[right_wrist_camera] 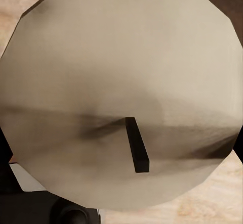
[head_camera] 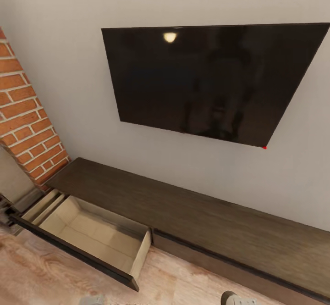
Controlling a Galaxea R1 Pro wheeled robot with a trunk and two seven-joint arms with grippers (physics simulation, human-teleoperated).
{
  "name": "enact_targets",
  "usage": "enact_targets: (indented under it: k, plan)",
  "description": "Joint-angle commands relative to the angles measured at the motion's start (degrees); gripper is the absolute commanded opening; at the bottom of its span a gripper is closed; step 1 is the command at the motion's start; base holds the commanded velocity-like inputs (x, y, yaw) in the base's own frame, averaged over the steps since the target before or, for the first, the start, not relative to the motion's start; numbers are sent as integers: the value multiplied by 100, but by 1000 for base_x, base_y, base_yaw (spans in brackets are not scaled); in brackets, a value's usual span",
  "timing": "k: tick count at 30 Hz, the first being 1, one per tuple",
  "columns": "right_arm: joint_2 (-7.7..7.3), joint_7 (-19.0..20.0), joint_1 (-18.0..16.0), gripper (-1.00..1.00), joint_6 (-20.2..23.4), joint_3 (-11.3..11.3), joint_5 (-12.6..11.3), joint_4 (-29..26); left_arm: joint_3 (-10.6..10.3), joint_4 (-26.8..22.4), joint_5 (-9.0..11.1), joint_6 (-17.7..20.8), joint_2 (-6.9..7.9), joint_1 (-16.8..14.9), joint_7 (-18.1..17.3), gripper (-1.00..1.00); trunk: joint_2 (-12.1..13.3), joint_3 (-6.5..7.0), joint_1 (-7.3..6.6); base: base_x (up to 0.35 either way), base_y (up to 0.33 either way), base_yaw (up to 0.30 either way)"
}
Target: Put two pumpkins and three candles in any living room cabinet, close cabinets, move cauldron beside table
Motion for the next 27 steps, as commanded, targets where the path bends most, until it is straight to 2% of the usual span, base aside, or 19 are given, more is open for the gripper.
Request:
enact_targets:
  k: [1, 27]
  plan:
    - [0, -4, -1, -100, 0, 2, 2, -1, 0, 0, -3, 0, 0, 1, 6, -100, 0, 0, 0, 0, 0, 289]
    - [0, -4, 2, -100, 0, 2, -4, -1, 7, 0, 23, 17, -18, 26, -3, -100, 0, 0, 0, 0, 0, 289]
